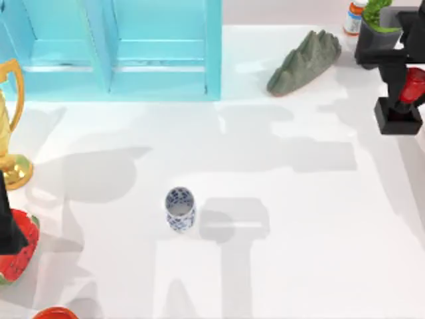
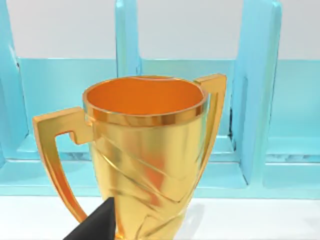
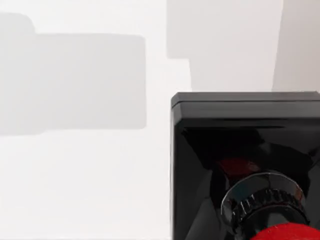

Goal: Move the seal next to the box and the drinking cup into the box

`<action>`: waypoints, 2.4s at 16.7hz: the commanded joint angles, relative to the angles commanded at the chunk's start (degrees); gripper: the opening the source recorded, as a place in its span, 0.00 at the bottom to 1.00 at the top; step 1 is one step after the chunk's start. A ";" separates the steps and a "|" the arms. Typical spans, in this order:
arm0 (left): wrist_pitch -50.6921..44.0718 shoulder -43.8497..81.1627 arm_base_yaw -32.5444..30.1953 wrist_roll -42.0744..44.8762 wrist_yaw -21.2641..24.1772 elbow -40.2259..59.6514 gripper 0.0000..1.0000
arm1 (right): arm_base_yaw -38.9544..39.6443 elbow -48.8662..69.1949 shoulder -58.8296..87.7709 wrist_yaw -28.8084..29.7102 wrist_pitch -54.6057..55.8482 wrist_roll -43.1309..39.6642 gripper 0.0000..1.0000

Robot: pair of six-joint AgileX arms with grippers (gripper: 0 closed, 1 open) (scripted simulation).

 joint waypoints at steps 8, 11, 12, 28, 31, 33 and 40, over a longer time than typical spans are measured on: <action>0.00 0.00 0.00 0.00 0.00 0.00 1.00 | -1.38 0.37 -1.69 0.08 -1.91 -1.60 0.00; 0.00 0.00 0.00 0.00 0.00 0.00 1.00 | -0.27 -5.34 -6.97 0.08 -0.73 -0.74 0.00; 0.00 0.00 0.00 0.00 0.00 0.00 1.00 | 0.20 -8.45 -9.49 0.09 -0.16 -0.31 0.00; 0.00 0.00 0.00 0.00 0.00 0.00 1.00 | 4.35 -37.81 -31.27 0.14 6.31 3.88 0.00; 0.00 0.00 0.00 0.00 0.00 0.00 1.00 | 4.39 -42.89 -31.10 0.15 11.92 4.02 0.00; 0.00 0.00 0.00 0.00 0.00 0.00 1.00 | 4.55 -46.59 -30.70 0.17 16.13 4.06 0.00; 0.00 0.00 0.00 0.00 0.00 0.00 1.00 | 4.64 -49.34 -30.45 0.16 19.05 4.12 0.08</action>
